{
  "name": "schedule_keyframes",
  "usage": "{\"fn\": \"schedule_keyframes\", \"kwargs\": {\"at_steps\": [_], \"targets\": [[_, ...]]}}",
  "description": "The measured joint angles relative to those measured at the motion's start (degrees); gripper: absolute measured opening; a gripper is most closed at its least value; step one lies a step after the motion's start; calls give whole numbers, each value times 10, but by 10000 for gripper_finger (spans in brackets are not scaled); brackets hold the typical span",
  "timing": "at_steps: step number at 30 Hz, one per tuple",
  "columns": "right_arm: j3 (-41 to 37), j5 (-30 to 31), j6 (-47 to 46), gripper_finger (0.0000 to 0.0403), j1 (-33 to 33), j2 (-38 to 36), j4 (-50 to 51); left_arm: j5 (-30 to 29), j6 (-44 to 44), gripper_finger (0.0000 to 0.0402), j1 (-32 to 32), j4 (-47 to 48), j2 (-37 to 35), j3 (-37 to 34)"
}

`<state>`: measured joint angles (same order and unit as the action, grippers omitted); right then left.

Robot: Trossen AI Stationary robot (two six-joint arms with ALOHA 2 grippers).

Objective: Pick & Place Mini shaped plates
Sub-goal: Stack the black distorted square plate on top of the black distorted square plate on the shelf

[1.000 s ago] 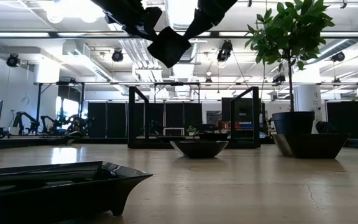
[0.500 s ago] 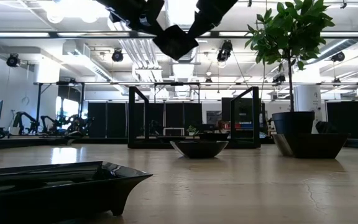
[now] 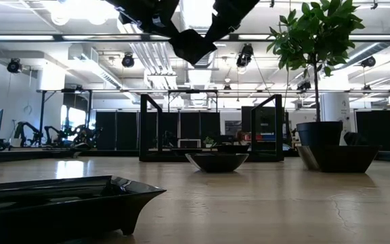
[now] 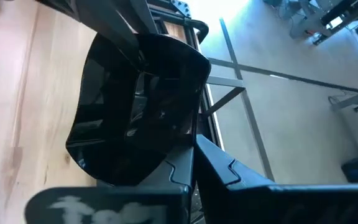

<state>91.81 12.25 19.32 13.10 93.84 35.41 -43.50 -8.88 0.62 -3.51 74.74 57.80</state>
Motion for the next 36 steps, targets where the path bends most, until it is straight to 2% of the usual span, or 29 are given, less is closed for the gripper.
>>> {"fn": "schedule_keyframes", "kwargs": {"at_steps": [2, 6, 9, 17, 22, 27, 36], "targets": [[0, 10, -12, 8, 2, 0, 0, -9, 0, 54, 0, 0, 0, 0], [0, 84, -41, 8, 7, 0, 15, -46, -1, 61, -2, 4, -5, 0], [0, 119, -69, 8, 15, 0, 29, -49, -5, 61, -3, 8, -13, 0], [0, 118, -250, 8, 81, 0, 100, -48, 3, 61, -5, 49, -42, 0], [-5, 112, -394, 8, 125, 0, 128, -48, 3, 61, -5, 67, -57, 0], [-14, 71, -467, 8, 147, 0, 127, -47, -2, 61, -5, 76, -67, 0], [-58, 66, -569, 8, 154, 0, 96, -46, -20, 61, -5, 96, -82, 0]]}}
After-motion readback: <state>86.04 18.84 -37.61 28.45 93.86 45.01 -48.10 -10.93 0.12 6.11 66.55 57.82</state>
